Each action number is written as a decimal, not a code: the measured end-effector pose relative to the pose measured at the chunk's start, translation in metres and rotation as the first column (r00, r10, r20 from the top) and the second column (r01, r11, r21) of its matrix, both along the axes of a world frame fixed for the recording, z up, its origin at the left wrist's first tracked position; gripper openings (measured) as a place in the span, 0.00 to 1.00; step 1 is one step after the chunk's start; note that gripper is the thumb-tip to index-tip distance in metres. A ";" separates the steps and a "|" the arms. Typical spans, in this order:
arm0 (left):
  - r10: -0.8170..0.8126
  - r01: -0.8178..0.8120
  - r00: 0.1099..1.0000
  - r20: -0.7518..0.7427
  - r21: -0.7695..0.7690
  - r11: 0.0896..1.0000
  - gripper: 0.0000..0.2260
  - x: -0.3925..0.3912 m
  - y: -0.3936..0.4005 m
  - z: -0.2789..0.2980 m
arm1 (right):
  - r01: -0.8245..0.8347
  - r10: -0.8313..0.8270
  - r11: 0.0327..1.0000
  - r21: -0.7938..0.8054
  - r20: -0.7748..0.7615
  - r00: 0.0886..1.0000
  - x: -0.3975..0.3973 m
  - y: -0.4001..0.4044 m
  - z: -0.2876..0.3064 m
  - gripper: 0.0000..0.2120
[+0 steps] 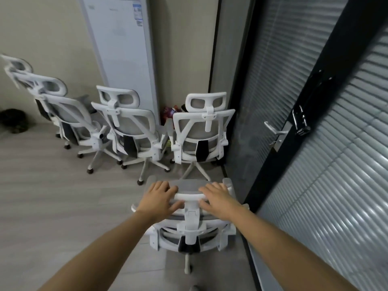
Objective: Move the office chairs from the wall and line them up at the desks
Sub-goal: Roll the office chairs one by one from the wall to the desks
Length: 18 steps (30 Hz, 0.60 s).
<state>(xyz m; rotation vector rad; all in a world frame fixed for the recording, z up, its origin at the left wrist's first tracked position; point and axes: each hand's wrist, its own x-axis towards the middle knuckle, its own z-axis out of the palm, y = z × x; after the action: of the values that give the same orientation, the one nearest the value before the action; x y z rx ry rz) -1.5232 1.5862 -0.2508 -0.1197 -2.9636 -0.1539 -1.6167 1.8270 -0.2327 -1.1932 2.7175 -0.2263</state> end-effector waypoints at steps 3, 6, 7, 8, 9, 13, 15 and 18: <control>0.039 -0.039 0.999 -0.027 -0.019 0.999 0.22 0.058 0.000 -0.004 | -0.088 0.088 0.995 -0.047 -0.006 0.996 0.043 0.004 0.000 0.22; 0.111 -0.112 0.992 -0.057 -0.004 0.994 0.23 0.126 0.010 -0.008 | -0.176 0.174 0.983 -0.044 -0.045 0.984 0.087 0.011 -0.001 0.25; 0.137 -0.137 0.989 -0.059 0.004 0.991 0.23 0.148 0.016 -0.009 | -0.198 0.195 0.979 -0.040 -0.072 0.978 0.102 0.013 -0.001 0.27; 0.164 -0.163 0.985 -0.061 0.011 0.987 0.23 0.170 0.022 -0.009 | -0.220 0.214 0.975 -0.045 -0.103 0.971 0.117 0.015 -0.003 0.28; 0.192 -0.191 0.979 -0.065 0.015 0.981 0.22 0.192 0.028 -0.008 | -0.242 0.233 0.969 -0.056 -0.132 0.963 0.132 0.016 -0.005 0.29; 0.337 -0.337 0.940 -0.046 0.020 0.941 0.21 0.284 0.061 -0.005 | -0.356 0.336 0.931 -0.087 -0.181 0.924 0.195 0.025 -0.013 0.28; 0.413 -0.412 0.911 -0.014 0.047 0.910 0.22 0.332 0.080 -0.003 | -0.397 0.378 0.913 -0.093 -0.169 0.910 0.230 0.027 -0.015 0.29; 0.524 -0.524 0.852 0.016 0.047 0.851 0.21 0.397 0.105 -0.001 | -0.465 0.449 0.881 -0.090 -0.152 0.880 0.280 0.028 -0.013 0.31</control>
<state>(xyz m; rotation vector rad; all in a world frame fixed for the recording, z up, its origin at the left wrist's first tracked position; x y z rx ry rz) -1.1267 1.6914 -0.2518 0.6938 -2.8620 -0.1507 -1.3367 1.8554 -0.2457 -1.9023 2.4472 -0.2649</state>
